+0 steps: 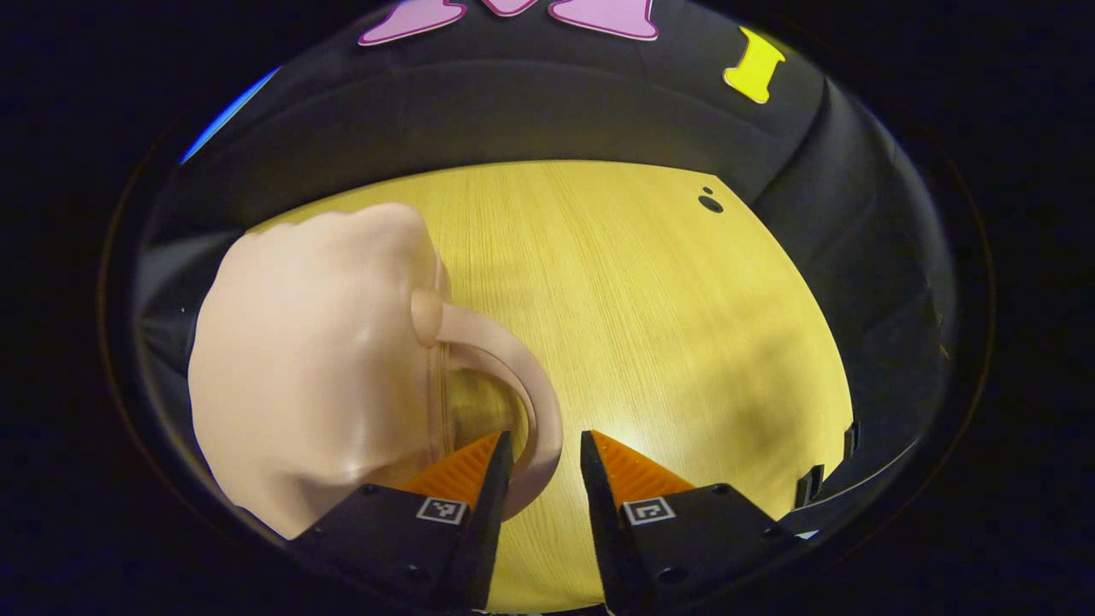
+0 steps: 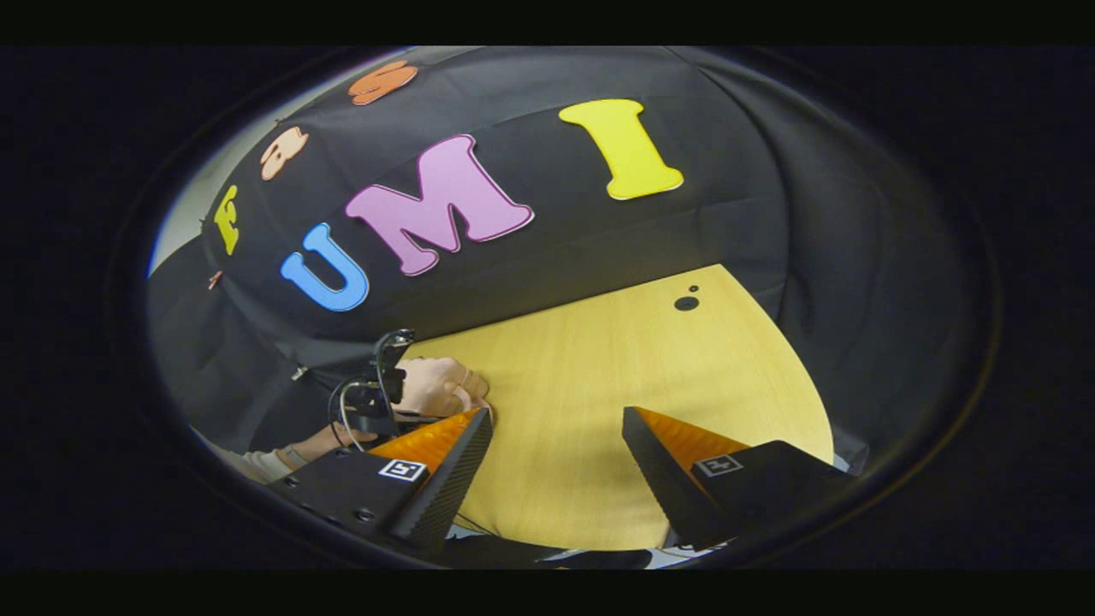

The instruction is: First open the suitcase, pack the skin care products into it, and then close the suitcase.

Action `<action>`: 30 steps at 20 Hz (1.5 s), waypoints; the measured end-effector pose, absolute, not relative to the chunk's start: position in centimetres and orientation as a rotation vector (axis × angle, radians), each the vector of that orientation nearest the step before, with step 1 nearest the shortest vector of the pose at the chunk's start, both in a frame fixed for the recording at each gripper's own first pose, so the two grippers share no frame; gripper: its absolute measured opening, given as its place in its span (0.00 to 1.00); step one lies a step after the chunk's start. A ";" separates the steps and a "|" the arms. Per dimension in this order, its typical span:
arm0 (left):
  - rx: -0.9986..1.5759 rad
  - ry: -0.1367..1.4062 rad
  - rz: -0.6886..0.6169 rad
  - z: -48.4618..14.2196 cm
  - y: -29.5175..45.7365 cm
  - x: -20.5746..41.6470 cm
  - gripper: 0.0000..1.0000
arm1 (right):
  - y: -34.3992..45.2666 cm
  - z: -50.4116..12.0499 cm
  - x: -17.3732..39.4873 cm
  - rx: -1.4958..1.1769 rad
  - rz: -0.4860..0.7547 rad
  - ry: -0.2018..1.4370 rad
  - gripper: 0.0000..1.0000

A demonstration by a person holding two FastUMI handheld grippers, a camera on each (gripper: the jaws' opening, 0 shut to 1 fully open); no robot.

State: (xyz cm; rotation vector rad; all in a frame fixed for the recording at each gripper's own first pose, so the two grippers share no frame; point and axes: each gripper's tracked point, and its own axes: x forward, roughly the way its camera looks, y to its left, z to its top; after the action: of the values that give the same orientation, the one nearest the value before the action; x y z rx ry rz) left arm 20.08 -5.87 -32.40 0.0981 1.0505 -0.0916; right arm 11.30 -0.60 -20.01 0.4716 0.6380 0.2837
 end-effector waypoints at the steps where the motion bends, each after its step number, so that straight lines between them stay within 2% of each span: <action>1: 0.151 0.993 -0.099 -30.8 -5.8 20.5 0.76 | -0.1 -19.9 11.3 0.468 0.286 0.637 0.98; 2: 0.217 0.918 -0.105 -29.0 -5.6 21.1 0.82 | 0.4 -19.6 11.3 0.469 0.291 0.632 0.98; 3: 0.279 0.839 -0.115 -26.7 -5.8 21.8 0.96 | 1.2 -19.2 11.3 0.471 0.295 0.625 0.98; 4: 0.323 0.764 -0.123 -24.3 -6.1 22.4 0.97 | 1.9 -18.8 11.3 0.472 0.296 0.613 0.98; 7: 0.334 0.605 -0.146 -17.8 -8.2 22.0 0.95 | 3.7 -17.5 11.8 0.447 0.268 0.564 0.98; 9: 0.291 0.515 -0.152 -14.0 -9.3 21.4 0.98 | 4.3 -15.4 12.4 0.406 0.233 0.492 0.98; 15: 0.218 0.238 -0.164 -1.7 -10.5 19.6 0.98 | 5.7 -4.9 13.0 0.168 0.153 0.180 0.97; 20: 0.079 0.105 -0.118 5.7 -7.4 18.3 0.98 | 7.9 3.0 12.8 0.045 0.114 -0.042 0.97; 26: 0.057 -0.008 -0.022 9.5 -3.5 17.7 0.98 | 10.5 5.3 13.6 0.020 0.153 -0.109 0.96; 29: 0.057 -0.010 -0.012 9.8 -2.9 17.5 0.96 | 10.9 6.0 13.8 -0.020 0.144 -0.143 0.96; 30: 0.052 -0.009 -0.011 9.8 -2.7 17.5 0.96 | 11.1 6.3 13.9 -0.024 0.146 -0.150 0.91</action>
State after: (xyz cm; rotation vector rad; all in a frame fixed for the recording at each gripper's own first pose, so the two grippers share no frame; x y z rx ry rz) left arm 17.47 -2.71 9.82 0.0520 -0.0088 -0.0113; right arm 13.93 11.07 6.26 -0.0235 -0.1503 0.1461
